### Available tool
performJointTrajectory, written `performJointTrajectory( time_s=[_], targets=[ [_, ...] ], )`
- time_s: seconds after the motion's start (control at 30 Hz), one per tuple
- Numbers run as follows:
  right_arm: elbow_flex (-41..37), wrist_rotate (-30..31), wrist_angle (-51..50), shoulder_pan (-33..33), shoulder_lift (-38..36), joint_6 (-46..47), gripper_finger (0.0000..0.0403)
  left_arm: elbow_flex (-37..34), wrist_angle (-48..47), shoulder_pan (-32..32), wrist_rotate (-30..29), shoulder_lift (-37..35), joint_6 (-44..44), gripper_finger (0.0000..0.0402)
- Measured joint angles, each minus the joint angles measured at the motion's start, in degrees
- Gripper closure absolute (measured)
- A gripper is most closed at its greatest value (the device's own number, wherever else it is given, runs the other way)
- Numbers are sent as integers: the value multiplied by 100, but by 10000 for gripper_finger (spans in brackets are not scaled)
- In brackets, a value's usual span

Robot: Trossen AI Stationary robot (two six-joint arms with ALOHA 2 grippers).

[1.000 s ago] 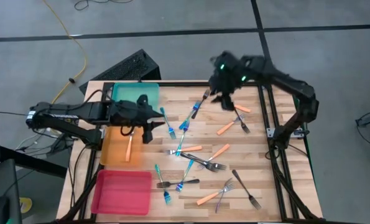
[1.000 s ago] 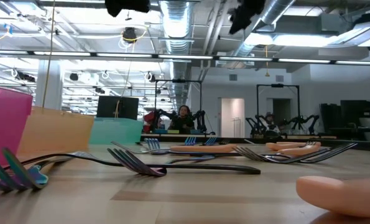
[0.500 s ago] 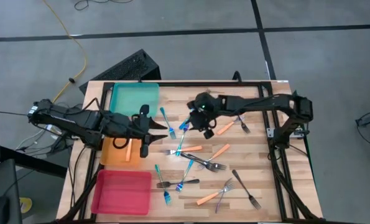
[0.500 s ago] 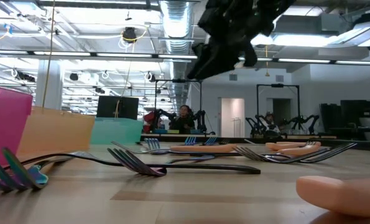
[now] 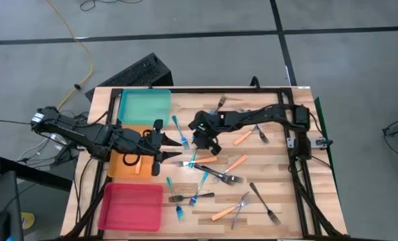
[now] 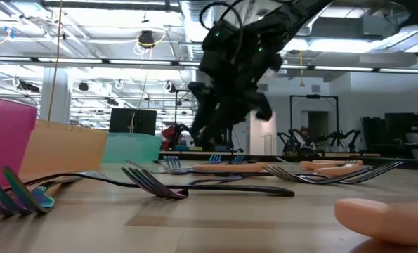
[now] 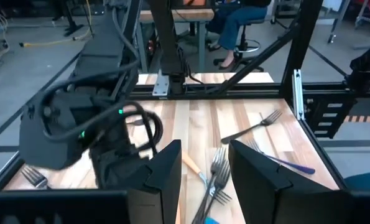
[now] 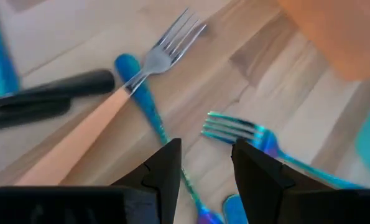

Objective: Sort silverware by color (type)
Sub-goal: Put the blue fork into the pink bin

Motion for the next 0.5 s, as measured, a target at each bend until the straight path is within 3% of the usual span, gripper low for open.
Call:
performJointTrajectory(
  time_s=[0.5],
  targets=[
    [326,-345,-23,-175,840,-263,239,0,-73,1,-9,-1,-143,283]
  ],
)
